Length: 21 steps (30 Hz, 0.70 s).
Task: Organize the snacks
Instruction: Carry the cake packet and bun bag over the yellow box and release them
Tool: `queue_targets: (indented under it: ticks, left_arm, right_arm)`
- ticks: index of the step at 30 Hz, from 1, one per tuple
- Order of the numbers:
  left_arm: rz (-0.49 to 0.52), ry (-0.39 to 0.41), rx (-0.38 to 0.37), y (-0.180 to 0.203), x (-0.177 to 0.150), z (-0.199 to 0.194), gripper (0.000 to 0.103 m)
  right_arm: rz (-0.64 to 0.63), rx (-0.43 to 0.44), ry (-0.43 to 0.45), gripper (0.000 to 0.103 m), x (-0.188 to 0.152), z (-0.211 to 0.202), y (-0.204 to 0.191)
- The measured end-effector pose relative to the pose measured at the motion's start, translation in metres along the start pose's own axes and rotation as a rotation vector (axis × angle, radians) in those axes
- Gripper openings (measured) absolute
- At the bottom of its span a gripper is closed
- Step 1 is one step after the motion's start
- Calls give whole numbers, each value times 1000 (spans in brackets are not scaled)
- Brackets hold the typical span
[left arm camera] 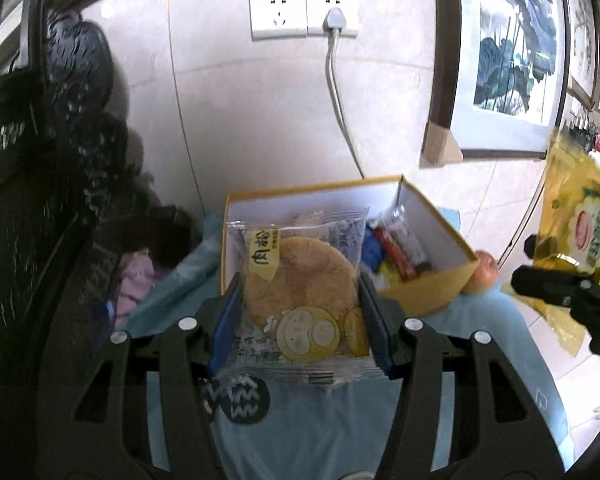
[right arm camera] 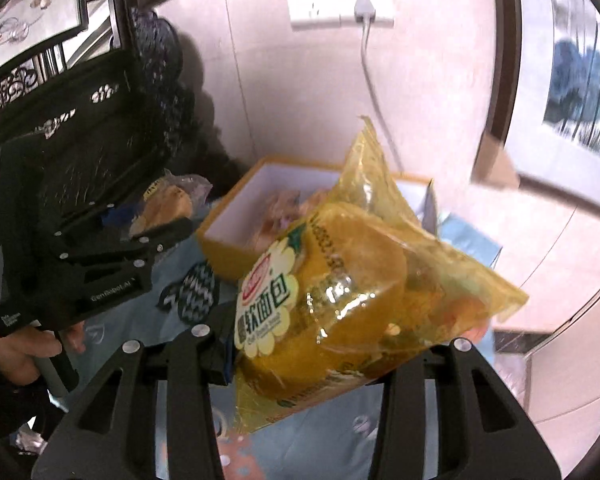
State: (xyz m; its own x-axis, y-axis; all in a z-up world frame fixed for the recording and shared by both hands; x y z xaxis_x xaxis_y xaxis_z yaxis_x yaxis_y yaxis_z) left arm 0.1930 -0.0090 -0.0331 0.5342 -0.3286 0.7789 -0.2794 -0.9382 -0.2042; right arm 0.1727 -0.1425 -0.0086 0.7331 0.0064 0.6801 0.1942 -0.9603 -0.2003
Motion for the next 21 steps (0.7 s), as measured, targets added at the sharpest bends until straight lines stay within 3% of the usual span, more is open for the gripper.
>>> queue_targets:
  ticks: [10, 21]
  left_arm:
    - [18, 23, 14, -7, 43, 18, 56]
    - [46, -5, 22, -14, 58, 59, 56]
  right_arm:
    - [-18, -28, 58, 43, 50, 3, 1]
    - [5, -51, 36, 43, 69, 38, 5]
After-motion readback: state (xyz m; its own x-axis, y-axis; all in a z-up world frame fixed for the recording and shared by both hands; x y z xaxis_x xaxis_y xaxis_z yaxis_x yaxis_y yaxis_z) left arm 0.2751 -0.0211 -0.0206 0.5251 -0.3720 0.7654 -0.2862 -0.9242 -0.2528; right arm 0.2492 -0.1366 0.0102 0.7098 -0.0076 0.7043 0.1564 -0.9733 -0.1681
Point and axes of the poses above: each gripper's, at about its wrist camera, not at the fingertips, and z roughly the way its jaws point, y to its right, x to its top, the point moved 2 cm from there along z, roughly the way its jaws point, and after that the axes turned 11 degrees about z, right-handed, at the moved point
